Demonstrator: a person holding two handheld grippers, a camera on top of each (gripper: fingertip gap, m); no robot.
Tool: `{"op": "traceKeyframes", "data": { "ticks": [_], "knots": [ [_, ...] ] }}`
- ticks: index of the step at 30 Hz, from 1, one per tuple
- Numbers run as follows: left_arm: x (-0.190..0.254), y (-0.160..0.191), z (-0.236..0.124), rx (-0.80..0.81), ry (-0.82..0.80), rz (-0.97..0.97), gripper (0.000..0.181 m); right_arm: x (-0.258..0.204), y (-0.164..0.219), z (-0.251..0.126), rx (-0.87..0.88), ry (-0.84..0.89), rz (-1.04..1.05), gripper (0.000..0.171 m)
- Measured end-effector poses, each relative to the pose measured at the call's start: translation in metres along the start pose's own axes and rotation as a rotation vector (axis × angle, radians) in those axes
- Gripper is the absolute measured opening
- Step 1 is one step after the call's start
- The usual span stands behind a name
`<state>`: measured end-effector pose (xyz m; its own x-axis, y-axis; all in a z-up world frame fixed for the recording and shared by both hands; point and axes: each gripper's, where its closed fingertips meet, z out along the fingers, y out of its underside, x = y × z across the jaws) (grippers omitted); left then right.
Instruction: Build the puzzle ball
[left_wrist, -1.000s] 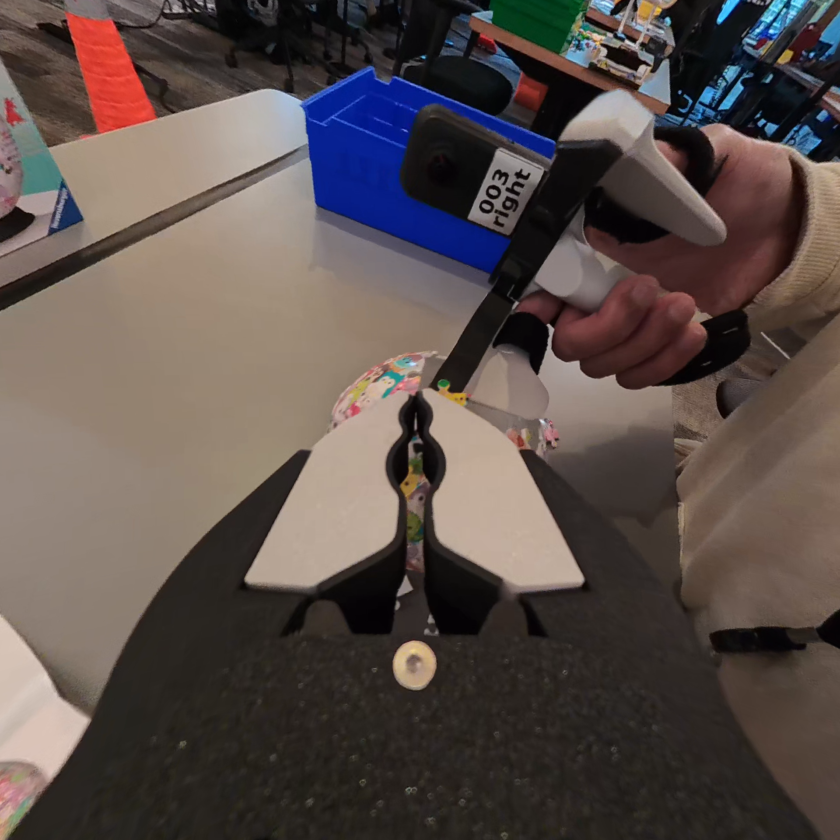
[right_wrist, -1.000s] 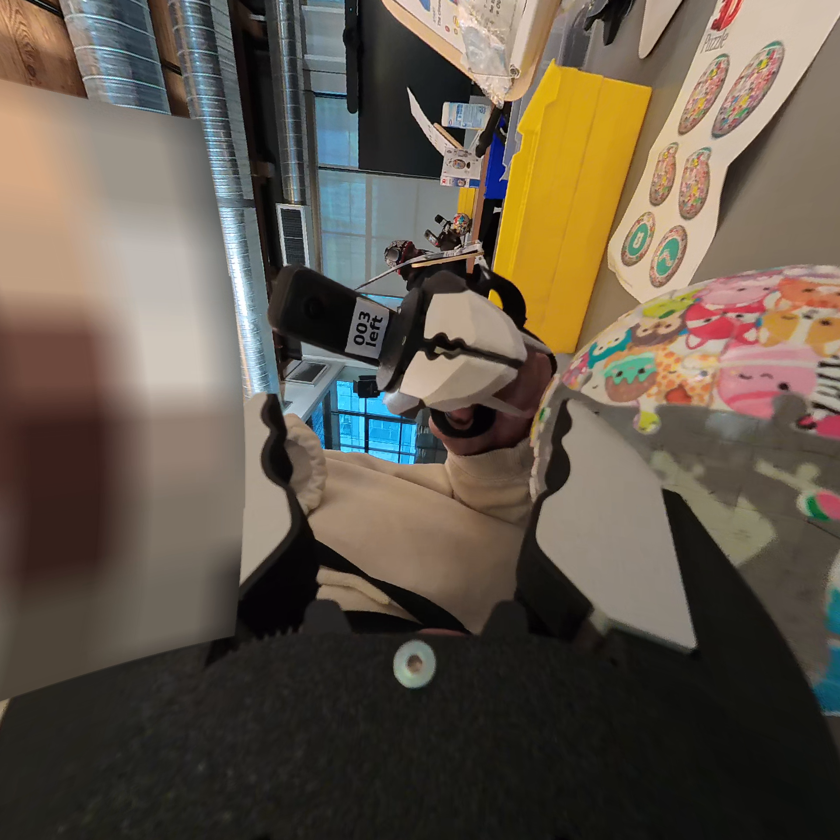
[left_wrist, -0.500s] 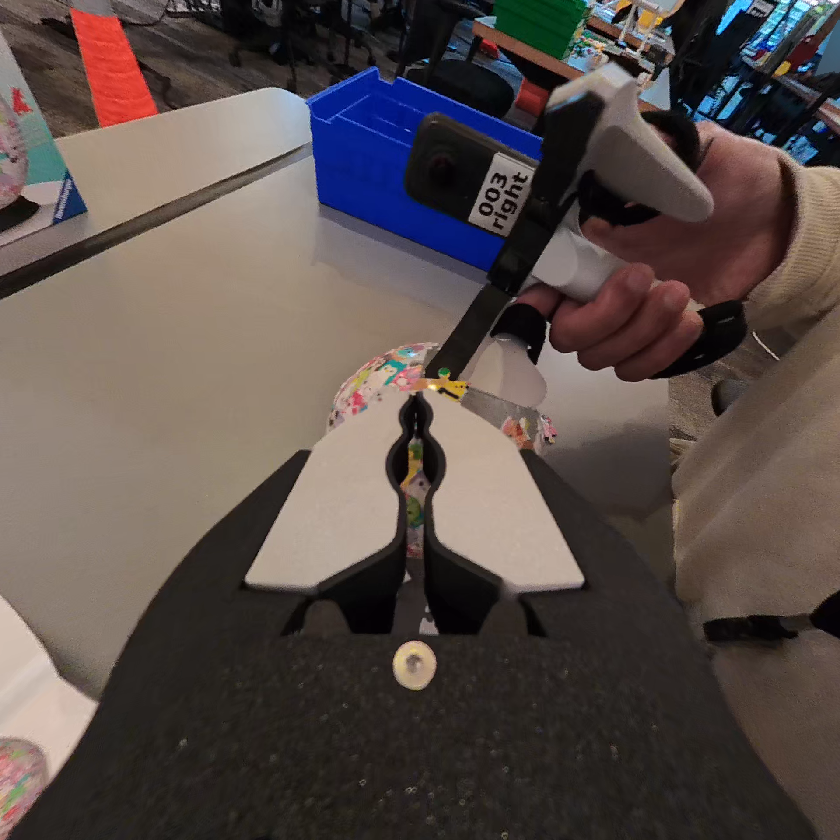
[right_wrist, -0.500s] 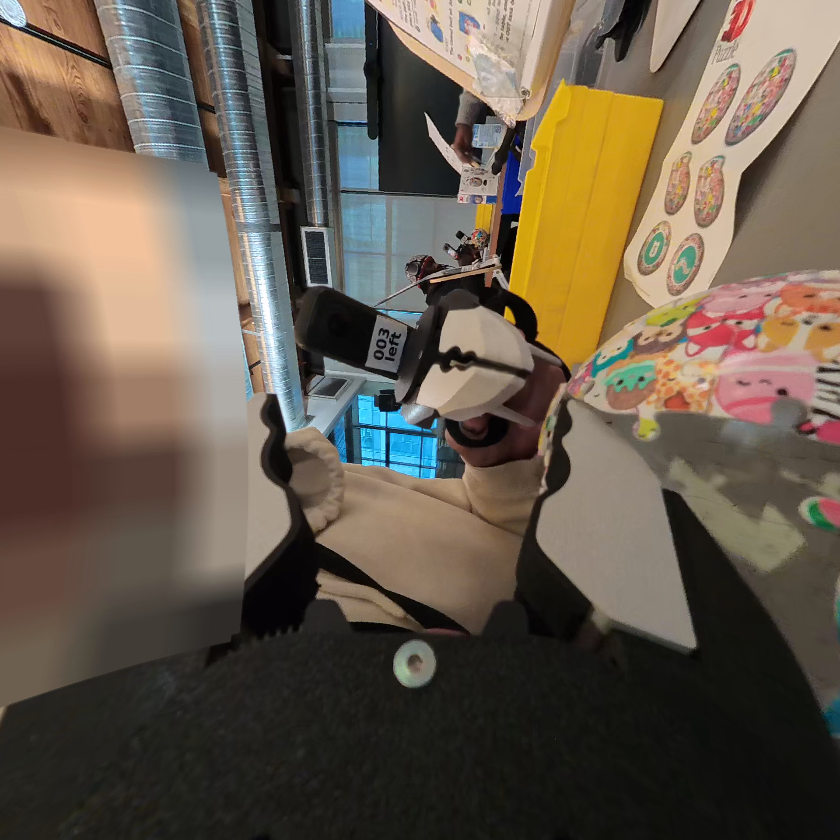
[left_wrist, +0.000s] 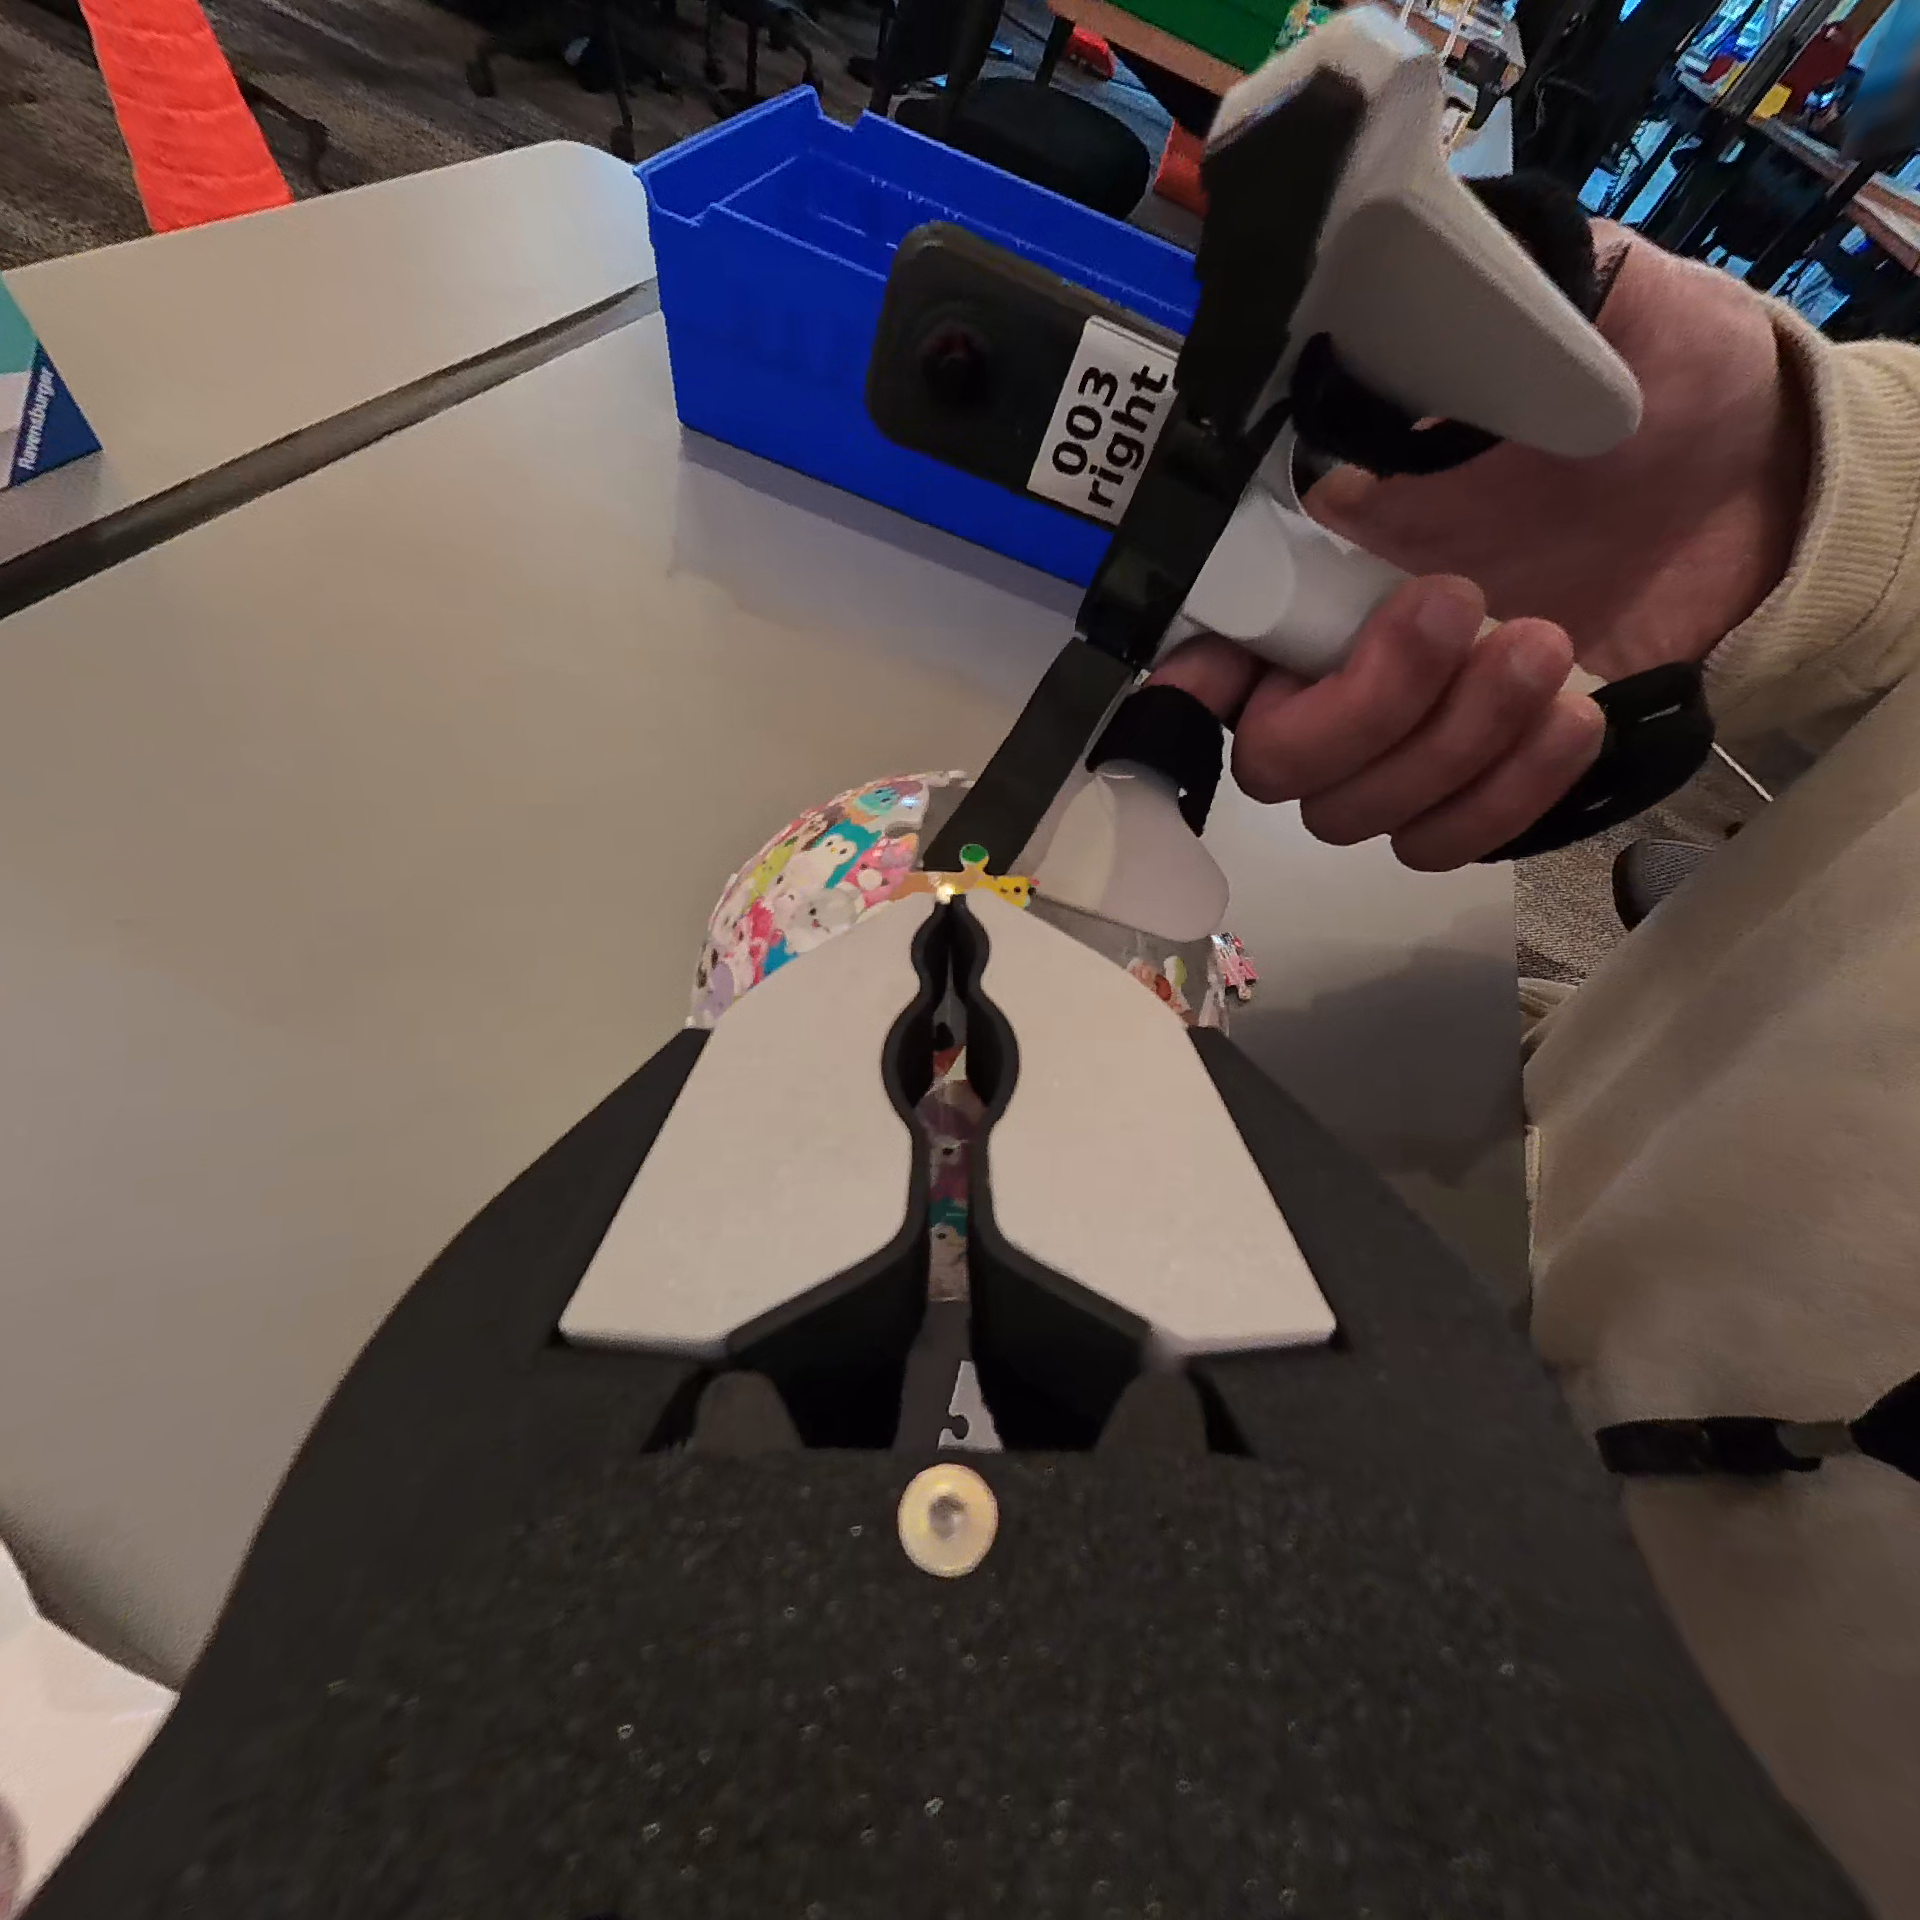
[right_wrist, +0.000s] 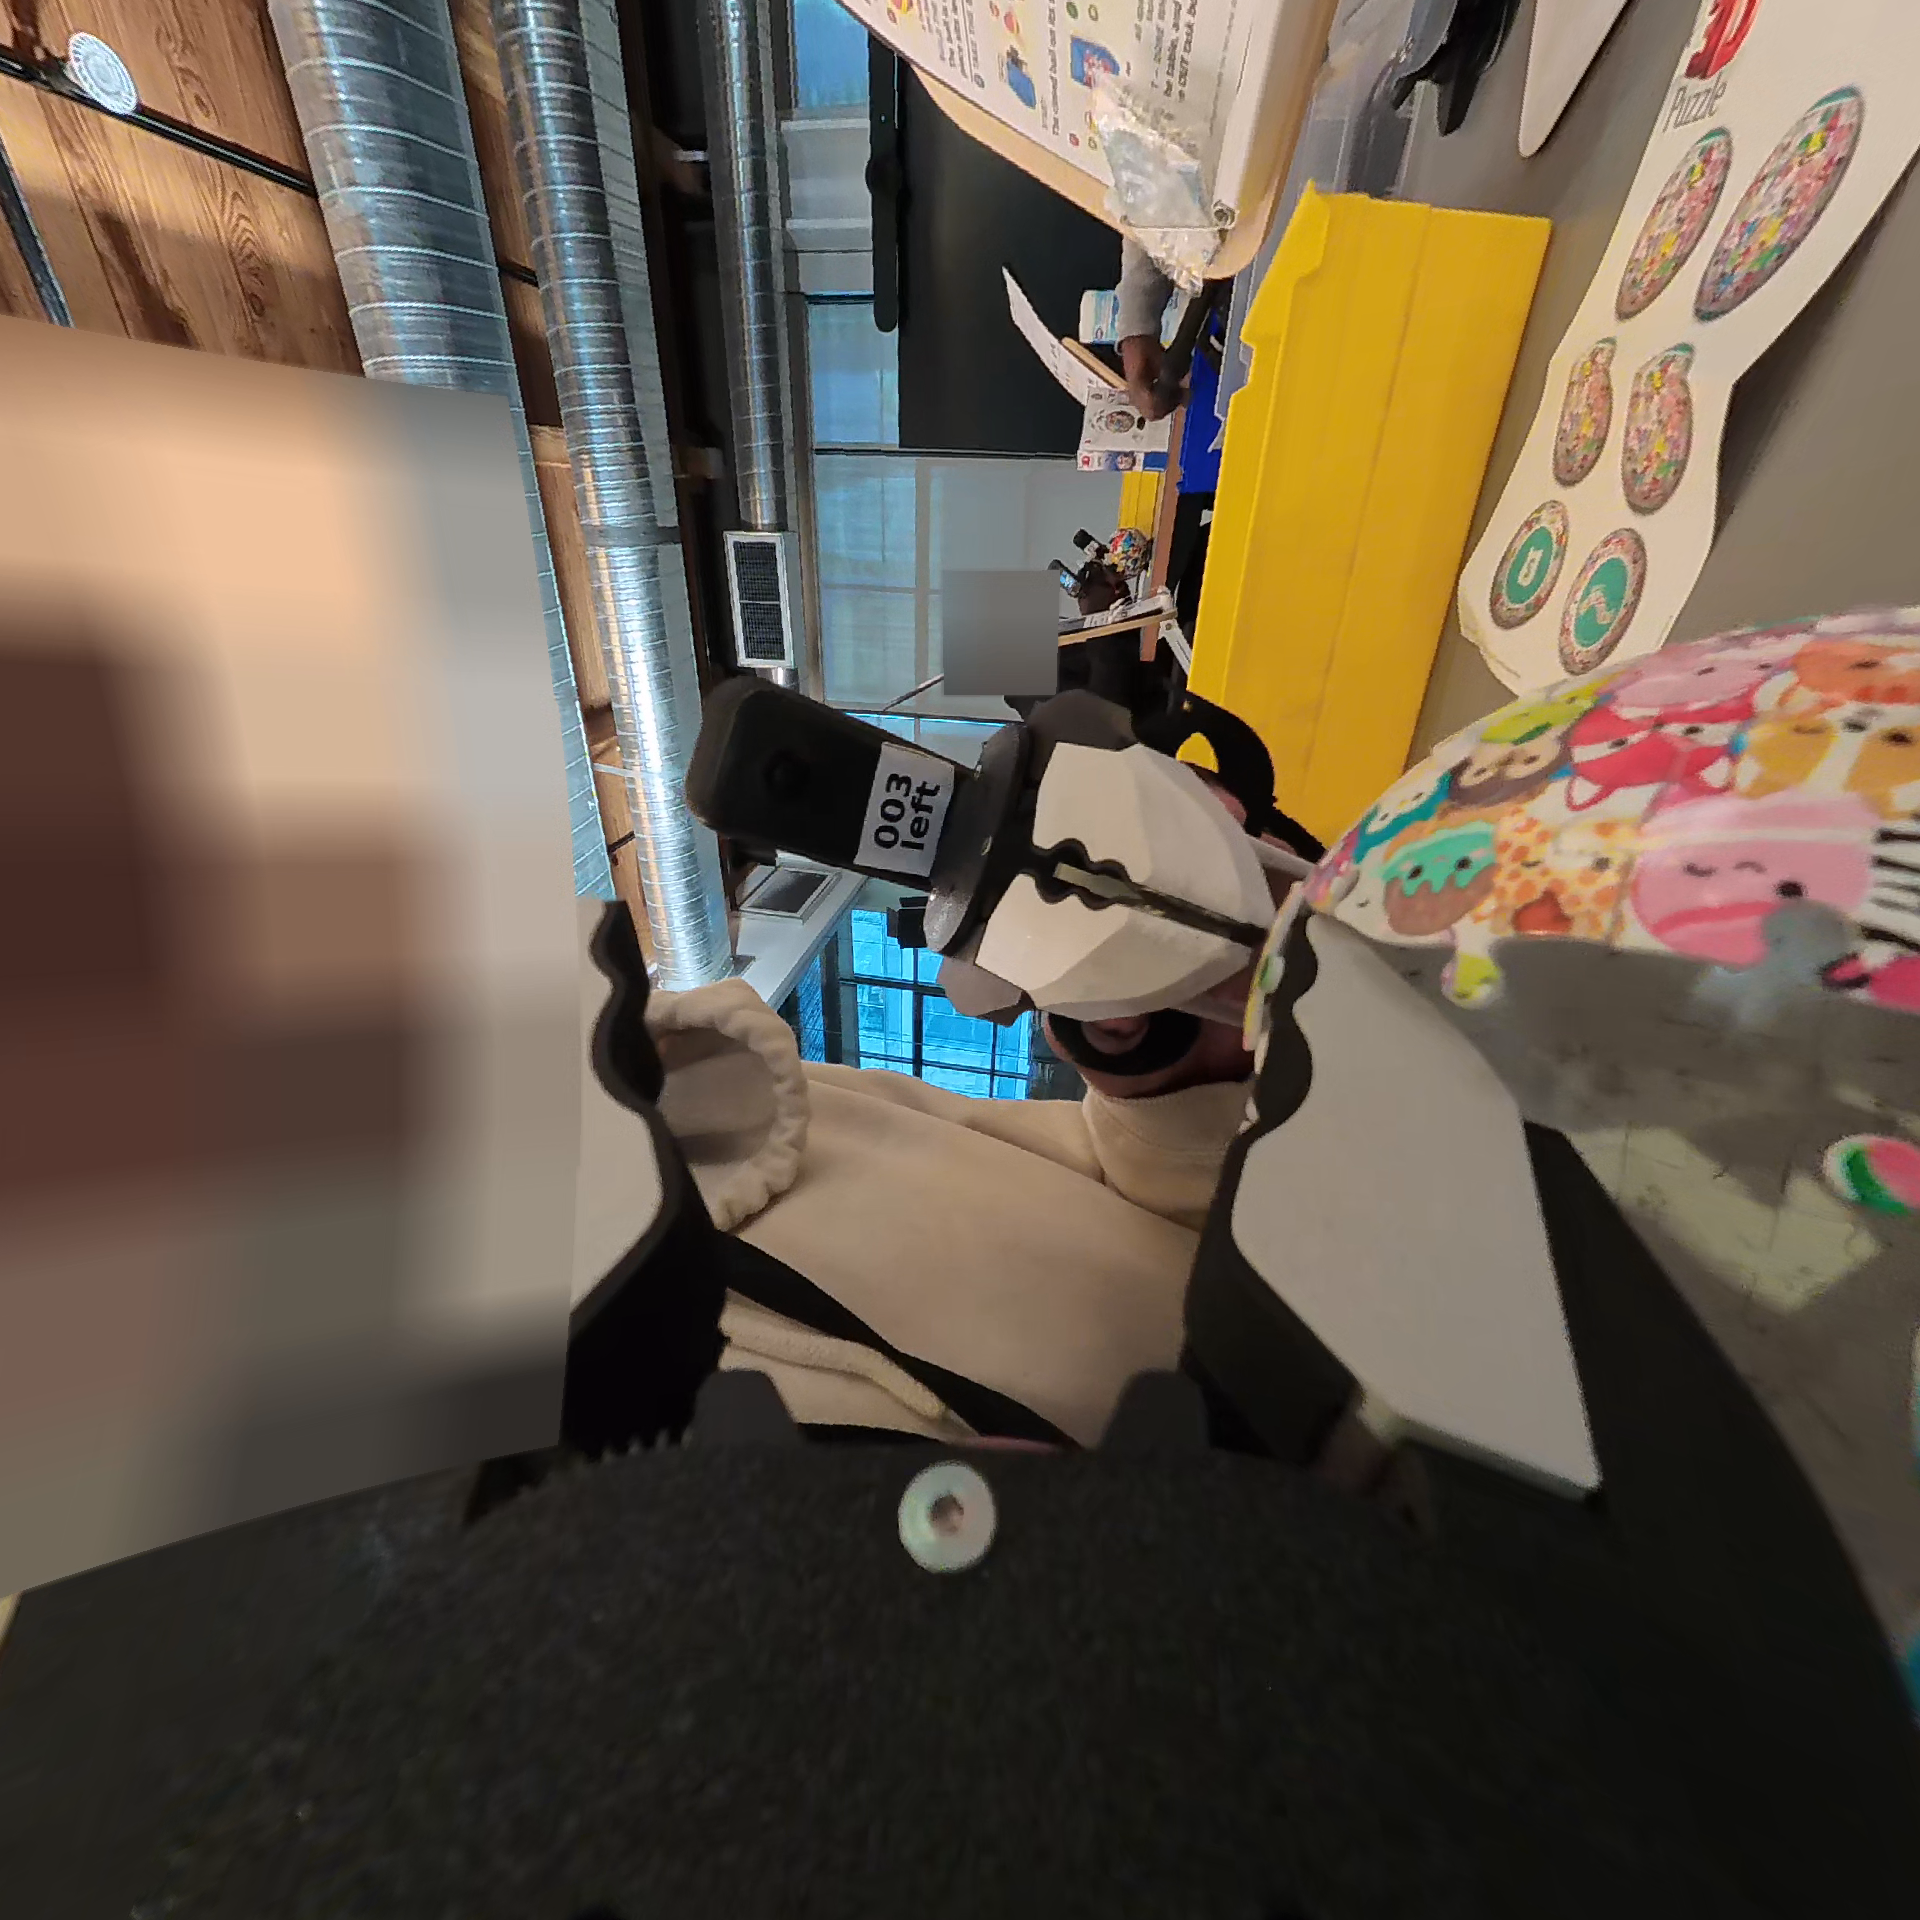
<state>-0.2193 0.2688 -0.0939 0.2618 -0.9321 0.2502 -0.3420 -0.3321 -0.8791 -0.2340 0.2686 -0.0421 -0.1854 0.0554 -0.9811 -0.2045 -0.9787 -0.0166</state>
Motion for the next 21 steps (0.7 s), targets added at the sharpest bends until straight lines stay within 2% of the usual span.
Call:
{"op": "traceKeyframes", "data": {
  "ticks": [4, 8, 14, 21],
  "knots": [
    [-0.002, -0.004, -0.005, 0.036, 0.003, -0.021, 0.000, 0.004, 0.000, -0.001, 0.000, 0.026, -0.016, 0.105],
    [-0.012, -0.009, -0.016, 0.097, -0.019, -0.069, 0.000, 0.004, 0.001, -0.001, -0.003, 0.051, -0.020, 0.107],
    [-0.004, 0.000, -0.001, 0.011, -0.014, 0.007, 0.000, 0.005, 0.002, 0.001, -0.002, 0.036, 0.010, 0.106],
    [-0.004, -0.002, 0.004, 0.002, -0.016, 0.025, 0.000, 0.002, 0.004, 0.004, -0.001, 0.032, -0.005, 0.111]
  ]
}}
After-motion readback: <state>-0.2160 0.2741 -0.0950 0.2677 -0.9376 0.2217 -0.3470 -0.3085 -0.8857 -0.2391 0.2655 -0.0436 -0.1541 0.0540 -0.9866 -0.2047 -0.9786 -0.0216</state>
